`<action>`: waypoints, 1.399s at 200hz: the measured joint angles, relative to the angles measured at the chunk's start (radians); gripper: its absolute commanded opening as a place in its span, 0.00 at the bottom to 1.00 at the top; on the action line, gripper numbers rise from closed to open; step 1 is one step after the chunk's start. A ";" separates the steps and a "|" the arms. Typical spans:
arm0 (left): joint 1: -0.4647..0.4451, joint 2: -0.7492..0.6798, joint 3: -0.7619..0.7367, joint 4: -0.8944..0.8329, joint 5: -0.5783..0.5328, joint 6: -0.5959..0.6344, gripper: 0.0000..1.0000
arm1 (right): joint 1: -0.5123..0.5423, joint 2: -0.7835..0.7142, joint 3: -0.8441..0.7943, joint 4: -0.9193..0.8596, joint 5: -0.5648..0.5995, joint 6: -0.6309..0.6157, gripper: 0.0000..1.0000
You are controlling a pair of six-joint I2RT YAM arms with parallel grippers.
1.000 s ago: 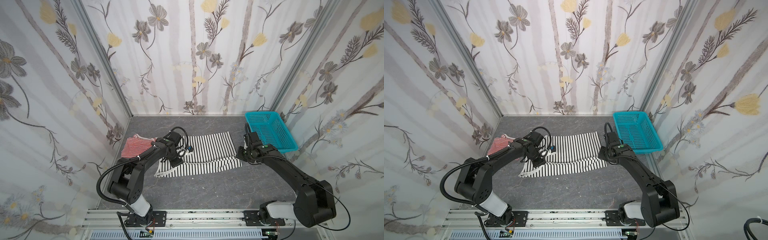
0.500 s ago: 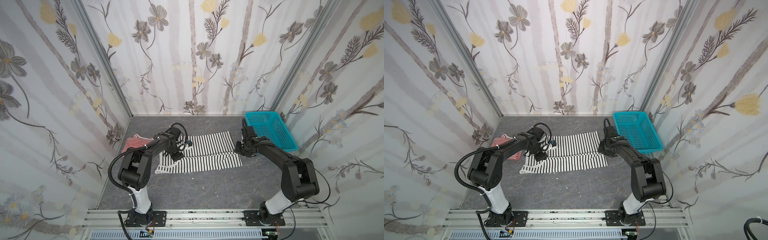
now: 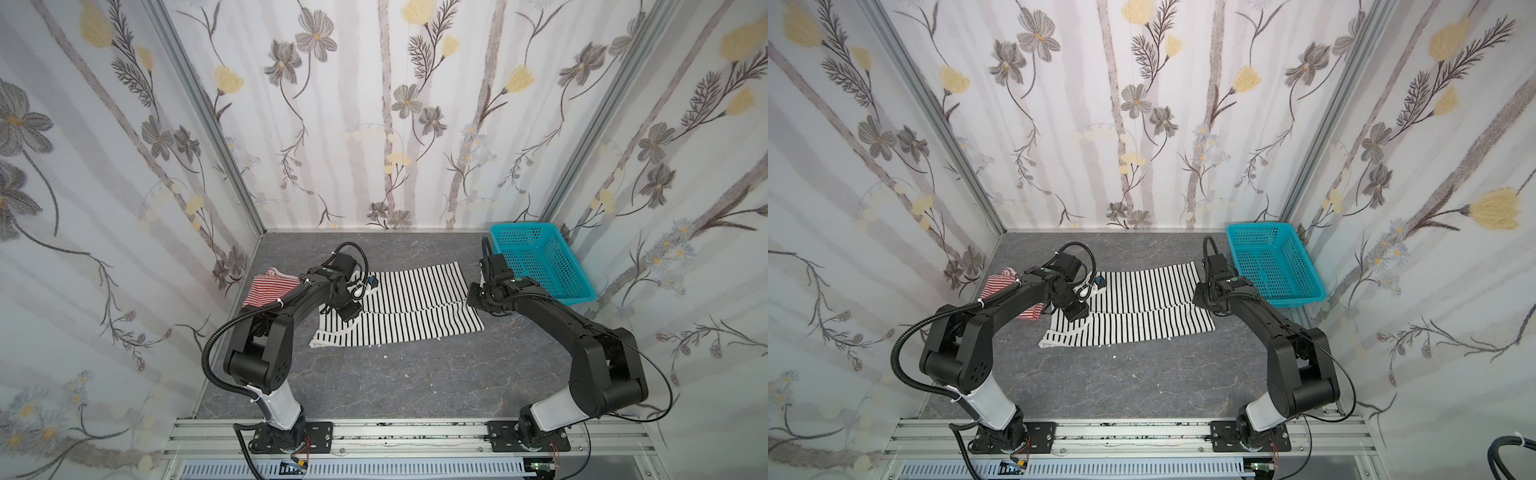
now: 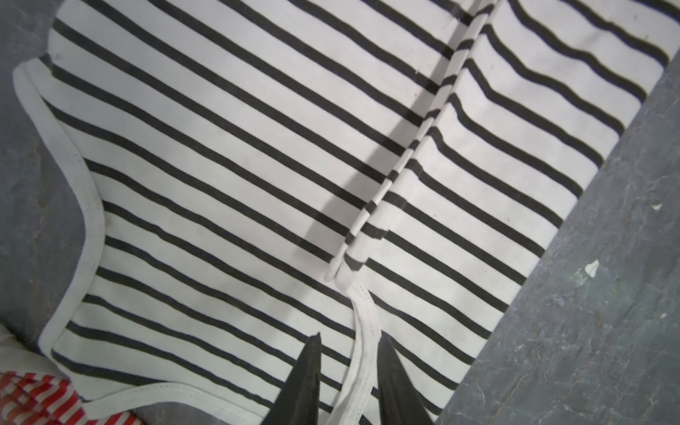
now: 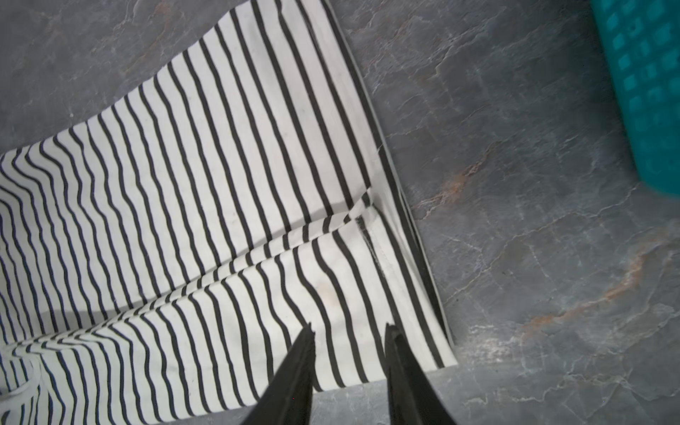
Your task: Fold and stack the tank tops
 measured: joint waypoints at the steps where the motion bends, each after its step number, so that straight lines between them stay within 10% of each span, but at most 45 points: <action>1: 0.001 -0.004 -0.008 0.001 0.000 -0.002 0.24 | 0.002 -0.001 -0.003 0.001 0.000 0.000 0.30; 207: 0.301 -0.254 -0.476 0.184 -0.017 0.092 0.19 | 0.169 -0.166 -0.419 0.137 -0.023 0.111 0.23; 280: 0.306 -0.235 -0.410 0.117 -0.041 0.094 0.25 | 0.179 -0.138 -0.209 0.073 -0.026 0.144 0.32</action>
